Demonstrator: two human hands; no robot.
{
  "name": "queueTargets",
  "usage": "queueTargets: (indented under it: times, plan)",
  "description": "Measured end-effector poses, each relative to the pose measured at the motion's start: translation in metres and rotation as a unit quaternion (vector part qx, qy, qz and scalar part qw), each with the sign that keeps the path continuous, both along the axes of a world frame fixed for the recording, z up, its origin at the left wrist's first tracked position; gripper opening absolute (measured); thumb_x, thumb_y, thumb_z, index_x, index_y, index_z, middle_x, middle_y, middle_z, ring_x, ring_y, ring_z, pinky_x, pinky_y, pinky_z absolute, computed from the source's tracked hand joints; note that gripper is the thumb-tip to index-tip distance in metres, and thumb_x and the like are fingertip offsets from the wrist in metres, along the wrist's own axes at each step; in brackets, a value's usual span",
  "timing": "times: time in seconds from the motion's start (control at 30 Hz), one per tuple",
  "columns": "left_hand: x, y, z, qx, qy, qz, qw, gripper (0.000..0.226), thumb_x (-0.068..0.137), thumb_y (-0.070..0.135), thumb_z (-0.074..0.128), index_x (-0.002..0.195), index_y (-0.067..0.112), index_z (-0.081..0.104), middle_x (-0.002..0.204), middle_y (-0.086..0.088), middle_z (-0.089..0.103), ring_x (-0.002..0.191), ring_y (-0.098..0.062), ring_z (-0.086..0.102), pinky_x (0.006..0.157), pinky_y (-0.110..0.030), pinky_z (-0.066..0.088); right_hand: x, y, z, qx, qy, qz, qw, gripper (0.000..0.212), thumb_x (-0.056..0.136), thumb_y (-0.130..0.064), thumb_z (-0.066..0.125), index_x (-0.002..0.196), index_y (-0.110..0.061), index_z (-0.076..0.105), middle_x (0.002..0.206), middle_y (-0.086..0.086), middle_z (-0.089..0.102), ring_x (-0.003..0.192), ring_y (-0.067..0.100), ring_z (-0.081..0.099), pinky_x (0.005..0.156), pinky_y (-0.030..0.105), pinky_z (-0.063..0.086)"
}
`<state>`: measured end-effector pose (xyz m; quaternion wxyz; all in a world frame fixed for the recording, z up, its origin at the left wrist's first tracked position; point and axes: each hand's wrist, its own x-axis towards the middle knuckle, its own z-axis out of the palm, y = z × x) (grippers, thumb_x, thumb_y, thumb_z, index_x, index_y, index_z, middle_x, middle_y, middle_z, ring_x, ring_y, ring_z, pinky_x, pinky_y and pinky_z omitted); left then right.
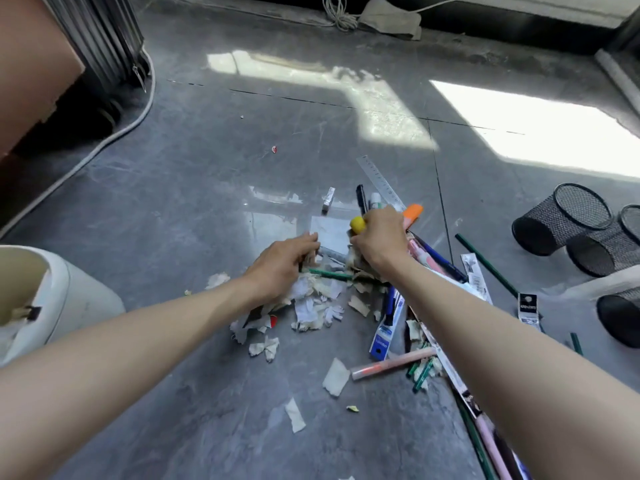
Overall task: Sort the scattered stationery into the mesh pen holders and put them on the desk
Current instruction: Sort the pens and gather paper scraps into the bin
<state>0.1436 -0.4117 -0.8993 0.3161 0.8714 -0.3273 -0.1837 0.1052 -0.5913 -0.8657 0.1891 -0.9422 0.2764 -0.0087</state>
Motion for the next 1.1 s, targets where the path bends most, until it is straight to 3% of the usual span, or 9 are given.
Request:
queueTargets:
  times: [0.1, 0.17, 0.4, 0.5, 0.6, 0.7, 0.8, 0.97, 1.1]
  plan:
    - [-0.018, 0.005, 0.000, -0.020, -0.012, -0.027, 0.999, 0.057, 0.083, -0.017, 0.041, 0.131, 0.011, 0.054, 0.146, 0.002, 0.041, 0.138, -0.007, 0.029, 0.107, -0.011, 0.016, -0.022, -0.005, 0.001, -0.027, -0.030, -0.004, 0.999, 0.010, 0.077, -0.009, 0.069, 0.081, -0.008, 0.059, 0.097, 0.017, 0.053, 0.098, 0.035, 0.052, 0.074, 0.035, 0.042]
    - [-0.031, 0.009, 0.000, -0.040, -0.025, -0.046, 0.998, 0.044, 0.085, -0.012, 0.047, 0.124, 0.006, 0.060, 0.142, -0.003, 0.047, 0.136, -0.011, 0.035, 0.105, -0.012, 0.021, -0.033, 0.001, 0.001, -0.041, -0.054, 0.039, 0.997, 0.031, 0.080, -0.014, 0.069, 0.108, -0.007, 0.058, 0.108, 0.014, 0.050, 0.102, 0.031, 0.048, 0.070, 0.033, 0.038]
    - [-0.043, 0.021, 0.009, -0.043, -0.071, -0.096, 0.992, 0.016, 0.072, 0.003, 0.054, 0.078, 0.001, 0.068, 0.100, -0.013, 0.065, 0.091, -0.027, 0.064, 0.072, -0.041, 0.053, -0.060, 0.035, 0.003, 0.055, -0.023, 0.163, 0.985, 0.037, 0.077, -0.052, 0.067, 0.081, -0.017, 0.056, 0.095, 0.006, 0.062, 0.099, 0.022, 0.057, 0.076, 0.037, 0.045]
    - [-0.039, 0.033, 0.013, 0.003, -0.166, -0.105, 0.980, 0.007, 0.077, 0.006, 0.065, 0.080, 0.006, 0.071, 0.096, -0.013, 0.064, 0.095, -0.033, 0.064, 0.082, -0.042, 0.048, -0.078, 0.037, 0.007, 0.020, -0.017, 0.187, 0.982, 0.040, 0.077, -0.049, 0.069, 0.091, -0.016, 0.051, 0.102, 0.006, 0.058, 0.100, 0.023, 0.052, 0.070, 0.033, 0.038]
    - [-0.038, 0.051, 0.014, 0.085, -0.252, -0.079, 0.961, 0.022, 0.088, 0.019, 0.062, 0.109, 0.015, 0.068, 0.137, -0.011, 0.051, 0.136, -0.030, 0.036, 0.112, -0.055, 0.004, -0.091, 0.038, 0.004, -0.012, 0.037, 0.187, 0.982, 0.028, 0.086, -0.037, 0.062, 0.096, -0.012, 0.054, 0.108, 0.008, 0.055, 0.102, 0.029, 0.053, 0.072, 0.036, 0.040]
    - [-0.045, 0.065, 0.014, 0.191, -0.185, 0.033, 0.963, 0.052, 0.098, 0.043, 0.035, 0.147, 0.027, 0.027, 0.158, -0.001, 0.009, 0.146, -0.022, -0.002, 0.108, -0.054, -0.017, -0.097, 0.045, 0.005, 0.007, 0.054, 0.153, 0.987, 0.022, 0.090, -0.030, 0.059, 0.094, -0.009, 0.061, 0.108, 0.010, 0.056, 0.101, 0.031, 0.055, 0.076, 0.038, 0.044]
    - [-0.056, 0.071, 0.013, 0.188, -0.027, 0.066, 0.979, 0.055, 0.100, 0.046, 0.025, 0.150, 0.029, 0.010, 0.159, 0.001, -0.002, 0.146, -0.018, -0.010, 0.113, -0.050, -0.009, -0.099, 0.065, 0.007, 0.042, 0.063, 0.171, 0.982, 0.012, 0.086, -0.022, 0.059, 0.090, -0.010, 0.063, 0.103, 0.010, 0.061, 0.099, 0.029, 0.057, 0.073, 0.033, 0.044]
    - [-0.092, 0.064, 0.024, 0.065, 0.030, -0.093, 0.993, 0.041, 0.101, 0.019, 0.036, 0.141, 0.011, 0.037, 0.155, -0.002, 0.021, 0.143, -0.014, 0.016, 0.107, -0.011, 0.004, -0.107, 0.100, 0.007, 0.182, 0.091, 0.184, 0.962, 0.014, 0.077, -0.012, 0.060, 0.089, -0.018, 0.056, 0.092, 0.011, 0.065, 0.090, 0.029, 0.060, 0.070, 0.031, 0.042]
    - [-0.099, 0.072, 0.025, 0.049, -0.094, -0.024, 0.994, 0.032, 0.093, 0.019, 0.052, 0.125, 0.011, 0.051, 0.140, -0.005, 0.042, 0.128, -0.023, 0.039, 0.108, -0.031, 0.026, -0.119, 0.096, 0.019, 0.169, 0.001, 0.120, 0.978, 0.016, 0.077, -0.009, 0.055, 0.092, -0.015, 0.054, 0.101, 0.003, 0.054, 0.089, 0.021, 0.052, 0.075, 0.033, 0.042]
